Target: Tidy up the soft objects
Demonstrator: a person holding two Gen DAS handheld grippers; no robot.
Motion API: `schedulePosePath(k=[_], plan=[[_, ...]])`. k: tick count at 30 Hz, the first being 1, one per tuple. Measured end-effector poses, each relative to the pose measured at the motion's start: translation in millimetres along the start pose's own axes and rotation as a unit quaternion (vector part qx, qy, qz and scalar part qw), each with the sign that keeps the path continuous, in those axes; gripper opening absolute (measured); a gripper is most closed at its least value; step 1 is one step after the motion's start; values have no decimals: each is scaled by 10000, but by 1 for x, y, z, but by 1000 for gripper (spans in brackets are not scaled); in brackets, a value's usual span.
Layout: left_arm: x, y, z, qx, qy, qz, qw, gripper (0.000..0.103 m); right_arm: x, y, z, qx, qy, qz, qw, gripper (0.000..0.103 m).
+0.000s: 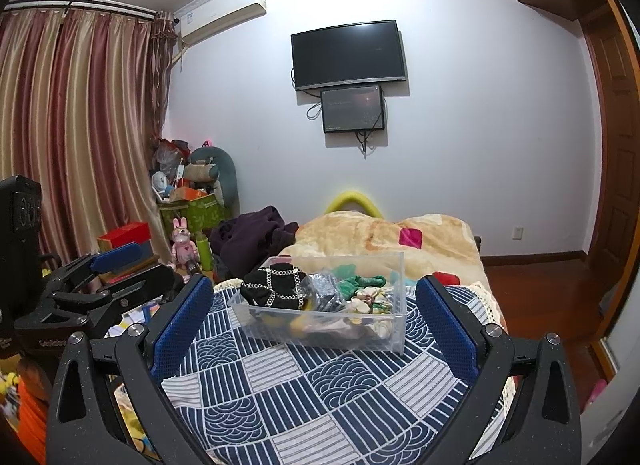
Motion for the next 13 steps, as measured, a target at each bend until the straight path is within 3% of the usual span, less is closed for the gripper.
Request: schedulePosePath(k=[13], plan=[[0, 4, -2, -27, 18, 85, 10000, 103, 1, -2, 1, -13, -20, -4, 10000, 102]])
Point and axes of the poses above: each gripper's, at about its wrist camera, not at the fingertips, and z roughly the way its jaws point, y to its right, x to its top, the point moved 5 cm from there along z, roughly the way its jaws point, and after that the axes turned 12 degrees about -y, right-handed, at the moved point
